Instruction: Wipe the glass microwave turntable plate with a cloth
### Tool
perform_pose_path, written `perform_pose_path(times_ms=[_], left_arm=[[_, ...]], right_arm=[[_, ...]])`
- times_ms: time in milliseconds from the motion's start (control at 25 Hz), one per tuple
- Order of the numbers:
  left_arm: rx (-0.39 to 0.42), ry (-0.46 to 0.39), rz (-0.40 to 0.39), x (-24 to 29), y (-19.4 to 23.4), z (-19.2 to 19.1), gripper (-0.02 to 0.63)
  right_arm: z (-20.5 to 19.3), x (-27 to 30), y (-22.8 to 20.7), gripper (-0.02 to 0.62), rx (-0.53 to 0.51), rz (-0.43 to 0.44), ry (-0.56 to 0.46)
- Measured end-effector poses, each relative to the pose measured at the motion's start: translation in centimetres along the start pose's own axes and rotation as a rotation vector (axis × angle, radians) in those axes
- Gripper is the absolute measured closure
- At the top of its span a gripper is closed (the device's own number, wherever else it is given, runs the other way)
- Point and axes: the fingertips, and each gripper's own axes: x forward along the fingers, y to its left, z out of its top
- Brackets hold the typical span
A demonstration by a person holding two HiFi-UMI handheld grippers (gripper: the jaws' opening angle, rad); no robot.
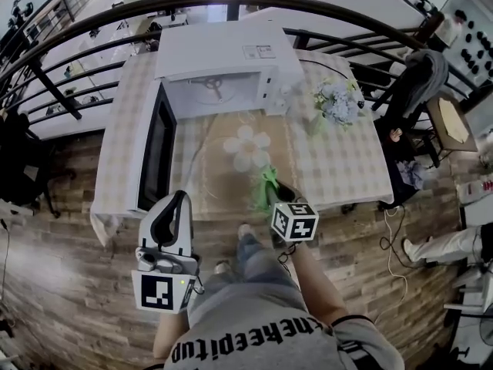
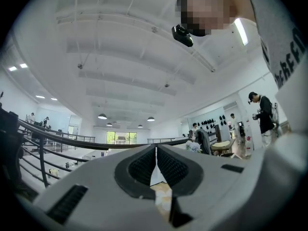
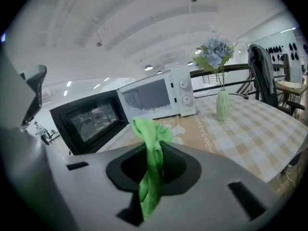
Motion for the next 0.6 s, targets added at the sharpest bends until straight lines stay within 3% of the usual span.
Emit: perform_pose_path(times_ms=[600], left_arm=[[-0.012, -0.029, -0.001, 1.0, 0.0, 1.6, 0.594]], right_arm=[[7.7, -7.6, 2.2, 0.543, -0.120, 0.000, -0.248]])
